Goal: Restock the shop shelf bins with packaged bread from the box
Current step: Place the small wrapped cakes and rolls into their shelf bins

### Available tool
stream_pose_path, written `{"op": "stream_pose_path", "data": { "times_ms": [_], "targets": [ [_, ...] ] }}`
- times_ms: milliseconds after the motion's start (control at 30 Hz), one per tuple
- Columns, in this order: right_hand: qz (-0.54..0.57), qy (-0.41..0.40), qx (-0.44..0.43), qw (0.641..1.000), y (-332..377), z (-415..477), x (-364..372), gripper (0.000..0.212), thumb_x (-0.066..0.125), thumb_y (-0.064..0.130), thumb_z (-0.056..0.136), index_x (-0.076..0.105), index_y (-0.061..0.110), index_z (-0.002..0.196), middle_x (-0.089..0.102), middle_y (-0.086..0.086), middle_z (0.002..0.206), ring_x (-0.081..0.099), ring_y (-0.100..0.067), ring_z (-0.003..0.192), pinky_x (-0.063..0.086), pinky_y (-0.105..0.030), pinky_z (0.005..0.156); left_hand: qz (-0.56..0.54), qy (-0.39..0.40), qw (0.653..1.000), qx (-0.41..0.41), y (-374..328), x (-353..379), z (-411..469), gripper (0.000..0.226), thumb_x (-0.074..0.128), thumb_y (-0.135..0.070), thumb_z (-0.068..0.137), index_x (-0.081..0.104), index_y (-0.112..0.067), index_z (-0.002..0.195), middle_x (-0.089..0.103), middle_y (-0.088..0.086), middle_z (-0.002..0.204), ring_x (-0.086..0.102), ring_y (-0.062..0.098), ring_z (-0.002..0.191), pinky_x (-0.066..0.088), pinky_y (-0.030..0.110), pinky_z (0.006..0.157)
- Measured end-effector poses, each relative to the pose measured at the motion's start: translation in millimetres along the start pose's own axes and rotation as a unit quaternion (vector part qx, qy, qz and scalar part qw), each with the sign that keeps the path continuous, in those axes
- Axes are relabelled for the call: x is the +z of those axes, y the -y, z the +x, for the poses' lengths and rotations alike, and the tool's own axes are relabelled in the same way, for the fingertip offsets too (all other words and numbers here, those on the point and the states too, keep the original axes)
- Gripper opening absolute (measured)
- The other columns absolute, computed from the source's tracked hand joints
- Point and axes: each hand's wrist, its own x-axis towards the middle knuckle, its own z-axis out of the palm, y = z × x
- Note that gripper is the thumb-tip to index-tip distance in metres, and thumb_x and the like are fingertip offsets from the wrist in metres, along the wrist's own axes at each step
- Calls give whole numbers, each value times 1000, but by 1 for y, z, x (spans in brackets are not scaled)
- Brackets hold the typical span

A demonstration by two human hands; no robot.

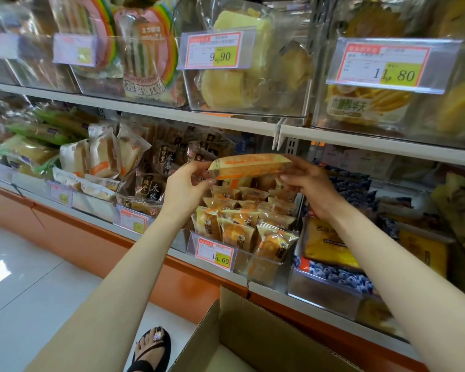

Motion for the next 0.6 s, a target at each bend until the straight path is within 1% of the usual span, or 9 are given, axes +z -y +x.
{"op": "stream_pose_path", "data": {
  "times_ms": [100,133,200,233,300,367,433,500,600],
  "targets": [
    [-7,-23,-7,1000,-1,-1,3,26,65,6,85,63,29,96,64,7,96,59,-16,99,49,-29,89,21,-3,1000,-1,1,1,0,25,65,-18,86,64,-9,109,59,3,101,55,15,92,43,26,78],
    [-6,-34,-6,999,-1,-2,3,24,65,9,85,63,27,100,63,6,101,58,-13,100,48,-25,88,20,1,1000,-6,2,1,0,23,64,-20,87,64,-10,107,56,4,102,54,15,92,43,26,78],
    [-12,-52,-12,999,1,-4,3,28,65,12,86,62,21,112,60,4,109,54,-8,100,44,-13,78,10,11,1000,-15,4,2,2,18,62,-23,88,64,-15,104,52,6,106,53,17,94,45,29,78],
    [-16,-54,-19,998,1,-4,3,28,65,12,86,62,19,114,60,3,110,54,-9,101,42,-11,75,-2,17,1000,-21,4,2,2,16,60,-24,89,63,-17,103,54,7,108,54,19,95,48,32,80],
    [-20,-51,-28,998,2,-3,2,20,65,13,86,63,22,104,62,3,107,56,-13,105,43,-16,80,-36,34,998,-37,4,3,3,16,58,-24,91,61,-18,105,60,8,110,59,21,99,52,38,84],
    [-14,-40,-30,999,2,-4,2,16,65,16,86,62,28,96,64,7,102,58,-17,107,47,-25,88,-53,43,996,-51,4,5,2,18,56,-26,92,61,-17,108,64,7,108,62,22,99,53,44,87],
    [-7,-40,-31,999,1,-3,2,15,67,19,86,64,30,96,66,5,103,60,-20,109,49,-36,94,-51,40,996,-54,4,7,2,17,55,-27,92,60,-18,107,66,7,105,63,24,96,53,46,85],
    [2,-42,-29,999,1,-1,2,15,68,20,84,65,29,96,67,3,104,61,-22,109,49,-43,97,-45,31,997,-59,4,9,3,18,55,-29,93,60,-19,106,66,7,104,64,25,94,54,46,82],
    [13,-30,-15,999,1,0,3,23,71,17,81,65,24,103,68,-3,109,62,-23,108,50,-44,96,-35,25,997,-58,2,12,3,17,54,-30,93,60,-20,105,66,7,102,64,24,91,54,44,79]
  ]
}}
